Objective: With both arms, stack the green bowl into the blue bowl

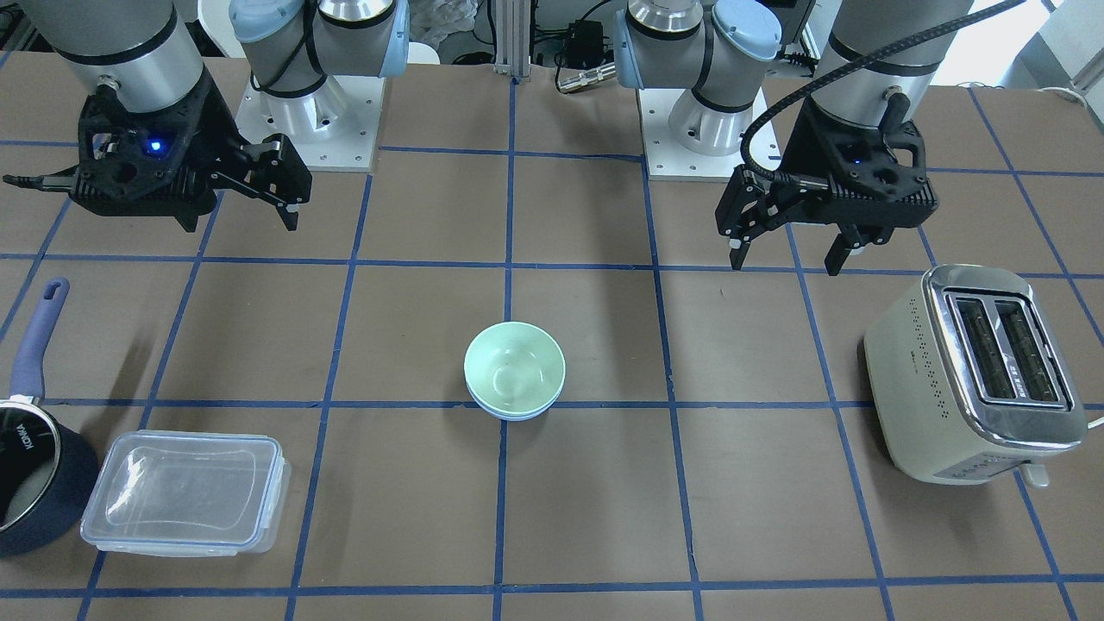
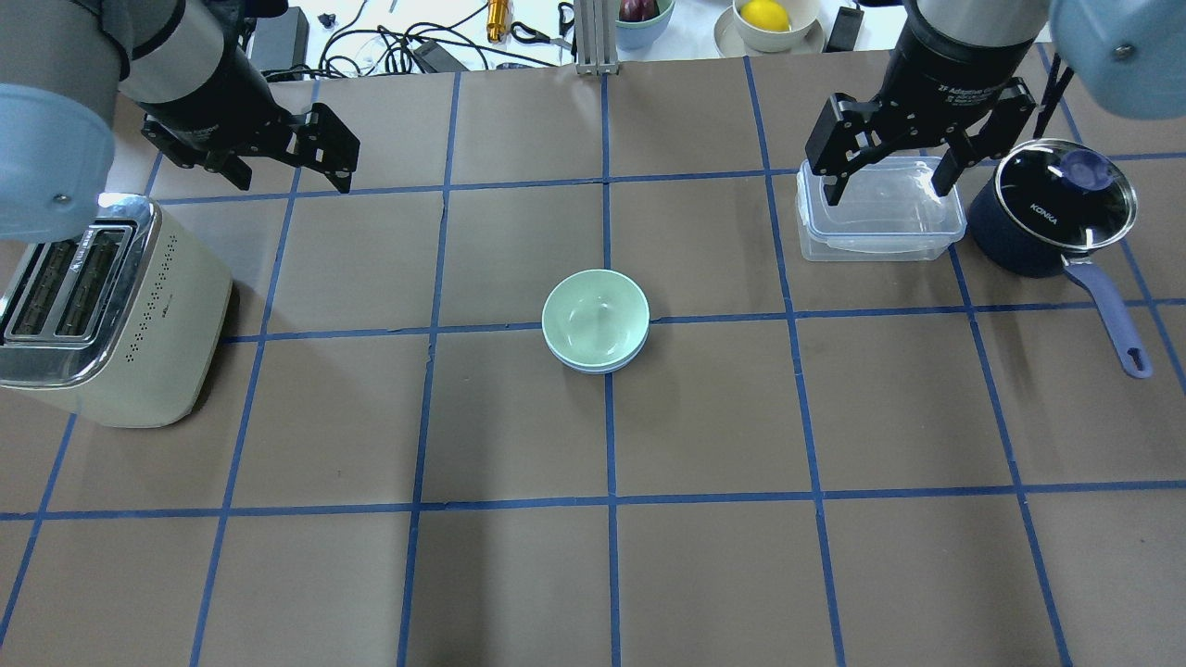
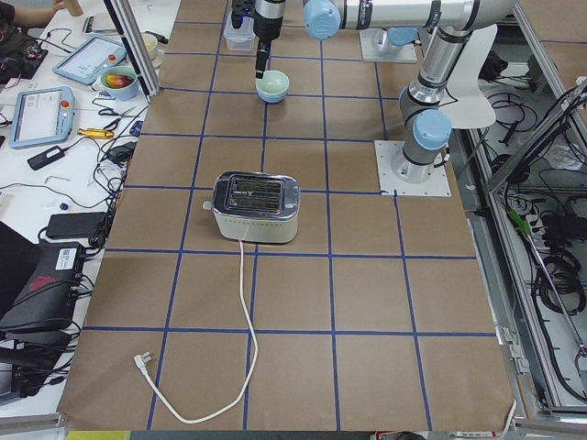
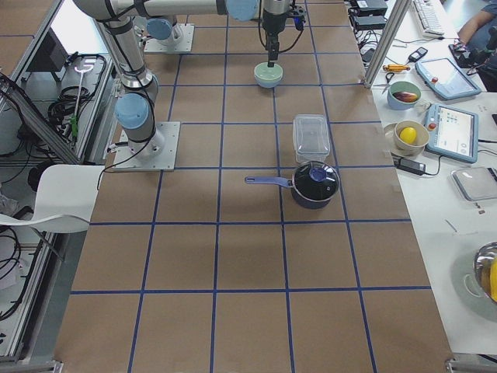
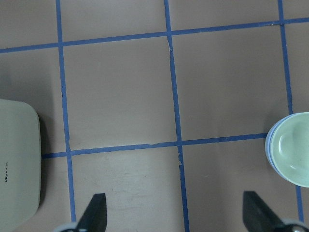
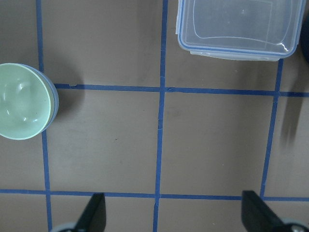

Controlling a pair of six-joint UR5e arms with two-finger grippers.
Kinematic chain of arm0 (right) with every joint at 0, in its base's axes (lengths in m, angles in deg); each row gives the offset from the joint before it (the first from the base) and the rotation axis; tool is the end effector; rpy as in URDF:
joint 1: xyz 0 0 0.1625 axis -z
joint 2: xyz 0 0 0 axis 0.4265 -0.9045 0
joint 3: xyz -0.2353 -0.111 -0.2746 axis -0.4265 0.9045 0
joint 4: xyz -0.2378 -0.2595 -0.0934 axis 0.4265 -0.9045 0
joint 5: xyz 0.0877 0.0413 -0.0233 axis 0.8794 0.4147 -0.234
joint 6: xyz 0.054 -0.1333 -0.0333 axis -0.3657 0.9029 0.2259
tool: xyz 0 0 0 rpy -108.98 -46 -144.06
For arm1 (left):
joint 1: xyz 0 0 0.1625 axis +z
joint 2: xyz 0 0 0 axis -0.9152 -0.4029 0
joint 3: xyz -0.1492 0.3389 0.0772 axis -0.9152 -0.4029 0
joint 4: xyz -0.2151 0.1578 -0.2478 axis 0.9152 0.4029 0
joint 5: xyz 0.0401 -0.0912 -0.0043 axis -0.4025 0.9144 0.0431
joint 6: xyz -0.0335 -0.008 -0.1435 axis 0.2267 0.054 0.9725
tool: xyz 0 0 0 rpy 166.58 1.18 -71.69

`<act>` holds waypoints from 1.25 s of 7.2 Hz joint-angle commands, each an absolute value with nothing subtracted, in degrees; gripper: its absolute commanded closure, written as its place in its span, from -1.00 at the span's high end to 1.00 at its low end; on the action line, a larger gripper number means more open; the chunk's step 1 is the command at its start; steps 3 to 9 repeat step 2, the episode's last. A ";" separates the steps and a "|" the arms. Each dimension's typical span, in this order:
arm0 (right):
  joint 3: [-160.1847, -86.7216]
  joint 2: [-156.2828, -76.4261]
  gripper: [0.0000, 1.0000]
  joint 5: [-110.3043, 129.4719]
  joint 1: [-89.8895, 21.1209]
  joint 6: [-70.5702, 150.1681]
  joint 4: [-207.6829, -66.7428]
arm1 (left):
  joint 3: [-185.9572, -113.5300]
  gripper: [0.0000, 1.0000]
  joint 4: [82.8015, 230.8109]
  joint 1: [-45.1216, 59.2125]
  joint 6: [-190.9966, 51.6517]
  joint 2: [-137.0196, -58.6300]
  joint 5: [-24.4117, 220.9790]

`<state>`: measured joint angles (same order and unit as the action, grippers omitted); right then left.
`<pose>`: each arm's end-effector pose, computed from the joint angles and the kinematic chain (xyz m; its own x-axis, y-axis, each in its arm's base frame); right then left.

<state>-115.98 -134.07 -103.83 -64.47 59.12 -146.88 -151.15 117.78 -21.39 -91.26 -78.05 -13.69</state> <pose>0.1301 -0.4515 0.4026 -0.9990 -0.0443 0.0056 -0.0442 0.9987 0.0265 -0.1130 -0.4676 0.4009 -0.9968 0.0748 -0.0294 0.0789 0.9803 -0.1810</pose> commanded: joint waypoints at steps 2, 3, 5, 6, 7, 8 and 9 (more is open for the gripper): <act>-115.98 -134.00 1.00 -103.88 -64.31 59.11 -148.00 | -151.15 1.00 117.78 -21.39 -91.26 -77.97 -13.69; -115.98 -134.00 1.00 -103.88 -64.31 59.11 -148.00 | -151.15 1.00 117.78 -21.39 -91.26 -77.97 -13.69; -115.98 -134.00 1.00 -103.88 -64.31 59.11 -148.00 | -151.15 1.00 117.78 -21.39 -91.26 -77.97 -13.69; -115.98 -134.00 1.00 -103.88 -64.31 59.11 -148.00 | -151.15 1.00 117.78 -21.39 -91.26 -77.97 -13.69; -115.98 -134.00 1.00 -103.88 -64.31 59.11 -148.00 | -151.15 1.00 117.78 -21.39 -91.26 -77.97 -13.69; -115.98 -134.00 1.00 -103.88 -64.31 59.11 -148.00 | -151.15 1.00 117.78 -21.39 -91.26 -77.97 -13.69; -115.98 -134.00 1.00 -103.88 -64.31 59.11 -148.00 | -151.15 1.00 117.78 -21.39 -91.26 -77.97 -13.69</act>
